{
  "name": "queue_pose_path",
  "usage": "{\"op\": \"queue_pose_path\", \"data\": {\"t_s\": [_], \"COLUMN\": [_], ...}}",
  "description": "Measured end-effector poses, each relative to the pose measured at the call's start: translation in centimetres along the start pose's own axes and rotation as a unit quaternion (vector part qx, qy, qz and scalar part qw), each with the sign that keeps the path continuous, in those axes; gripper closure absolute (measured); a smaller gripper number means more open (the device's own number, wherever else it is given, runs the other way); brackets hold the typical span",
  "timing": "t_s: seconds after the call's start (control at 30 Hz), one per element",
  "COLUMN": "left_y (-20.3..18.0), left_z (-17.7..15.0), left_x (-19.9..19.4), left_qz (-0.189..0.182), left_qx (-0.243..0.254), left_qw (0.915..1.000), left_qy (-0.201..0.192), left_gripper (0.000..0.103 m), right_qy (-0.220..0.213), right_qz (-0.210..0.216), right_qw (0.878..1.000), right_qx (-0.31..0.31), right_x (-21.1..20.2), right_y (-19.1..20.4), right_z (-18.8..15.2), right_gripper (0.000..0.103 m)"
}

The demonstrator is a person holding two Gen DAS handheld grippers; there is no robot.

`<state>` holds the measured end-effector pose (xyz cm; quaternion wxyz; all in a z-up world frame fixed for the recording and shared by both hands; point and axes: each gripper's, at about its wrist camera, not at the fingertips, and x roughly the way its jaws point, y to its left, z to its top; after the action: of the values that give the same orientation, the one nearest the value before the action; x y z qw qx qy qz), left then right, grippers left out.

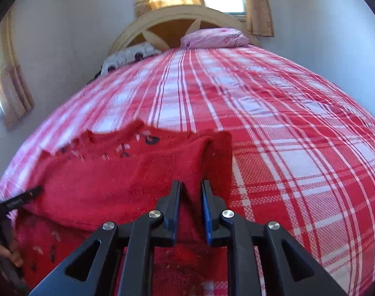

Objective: Fold small clothes

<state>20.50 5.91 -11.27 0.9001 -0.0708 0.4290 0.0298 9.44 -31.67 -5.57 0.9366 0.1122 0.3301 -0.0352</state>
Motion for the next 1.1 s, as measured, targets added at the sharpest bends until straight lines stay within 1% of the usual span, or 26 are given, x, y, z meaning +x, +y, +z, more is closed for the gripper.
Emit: {"op": "queue_pose_path", "data": {"t_s": [0.03, 0.07, 0.1, 0.13, 0.17, 0.2, 0.23, 0.27, 0.3, 0.33, 0.37, 0.5, 0.6, 0.67, 0.7, 0.73, 0.8, 0.87, 0.97, 1.03, 1.1], "left_y": [0.5, 1.1, 1.6, 2.2, 2.7, 3.1, 3.5, 3.8, 3.9, 3.8, 3.4, 2.1, 2.8, 3.6, 4.2, 4.4, 5.3, 5.8, 6.7, 7.3, 7.9], "left_z": [0.2, 0.5, 0.6, 0.6, 0.6, 0.5, 0.3, 0.2, 0.0, -0.1, -0.4, -0.9, -1.4, -2.0, -2.7, -2.8, -4.0, -5.1, -6.9, -8.0, -9.8], "left_x": [-0.3, -0.8, -1.0, -0.7, -0.2, 0.2, 0.3, -0.1, -0.5, -0.9, -1.4, -2.8, -4.4, -5.7, -6.7, -6.9, -8.0, -8.9, -10.7, -11.1, -11.3], "left_qz": [0.021, 0.051, 0.080, 0.089, 0.077, 0.060, 0.048, 0.038, 0.035, 0.033, 0.032, 0.034, -0.003, -0.018, -0.032, -0.038, -0.066, -0.081, -0.089, -0.098, -0.112], "left_qx": [0.000, 0.000, -0.002, -0.005, -0.008, -0.014, -0.021, -0.032, -0.032, -0.031, -0.021, 0.021, 0.039, 0.051, 0.063, 0.068, 0.091, 0.113, 0.158, 0.169, 0.180], "left_qw": [0.9997, 0.9984, 0.9963, 0.9957, 0.9970, 0.9981, 0.9986, 0.9988, 0.9988, 0.9990, 0.9992, 0.9990, 0.9987, 0.9976, 0.9962, 0.9957, 0.9928, 0.9895, 0.9828, 0.9805, 0.9773], "left_qy": [-0.010, -0.025, -0.030, -0.025, -0.010, 0.005, 0.010, 0.006, 0.001, -0.002, -0.006, -0.020, -0.033, -0.043, -0.049, -0.050, -0.043, -0.039, -0.033, -0.018, 0.010], "left_gripper": [0.008, 0.009, 0.011, 0.011, 0.011, 0.011, 0.011, 0.011, 0.011, 0.011, 0.011, 0.011, 0.010, 0.010, 0.010, 0.009, 0.009, 0.009, 0.009, 0.009, 0.009], "right_qy": [-0.009, -0.016, -0.022, -0.024, -0.024, -0.018, -0.001, 0.020, 0.051, 0.054, 0.048, 0.014, 0.005, 0.001, 0.003, 0.008, 0.024, 0.040, 0.053, 0.073, 0.091], "right_qz": [0.008, 0.015, 0.025, 0.033, 0.034, 0.031, 0.024, 0.009, -0.016, -0.017, -0.013, -0.005, 0.020, 0.032, 0.038, 0.043, 0.051, 0.050, 0.043, 0.055, 0.064], "right_qw": [1.000, 1.000, 0.999, 0.999, 0.999, 0.999, 0.999, 0.999, 0.997, 0.997, 0.998, 1.000, 0.999, 0.999, 0.999, 0.999, 0.998, 0.998, 0.997, 0.995, 0.994], "right_qx": [0.004, 0.004, 0.001, -0.009, -0.018, -0.031, -0.043, -0.050, -0.053, -0.047, -0.041, -0.026, -0.029, -0.031, -0.029, -0.024, -0.015, -0.017, -0.034, -0.030, -0.018], "right_x": [-0.6, -1.1, -1.4, -1.5, -1.4, -0.9, 0.1, 1.2, 2.6, 3.0, 2.7, -0.3, -3.6, -6.0, -7.1, -8.1, -9.5, -11.0, -13.5, -14.6, -15.0], "right_y": [0.1, 0.3, 0.6, 1.1, 1.5, 2.1, 2.4, 2.6, 2.5, 2.3, 2.2, 1.9, 1.6, 1.1, 0.7, 0.2, -0.7, -1.2, -1.7, -2.3, -2.8], "right_z": [0.2, 0.4, 0.4, 0.2, 0.0, -0.2, -0.7, -1.1, -1.5, -1.7, -1.6, -0.8, -0.9, -1.9, -2.5, -3.3, -4.9, -6.5, -8.4, -9.6, -11.1], "right_gripper": [0.081, 0.072, 0.061, 0.056, 0.053, 0.053, 0.053, 0.053, 0.053, 0.053, 0.053, 0.053, 0.053, 0.053, 0.053, 0.053, 0.053, 0.053, 0.053, 0.053, 0.053]}}
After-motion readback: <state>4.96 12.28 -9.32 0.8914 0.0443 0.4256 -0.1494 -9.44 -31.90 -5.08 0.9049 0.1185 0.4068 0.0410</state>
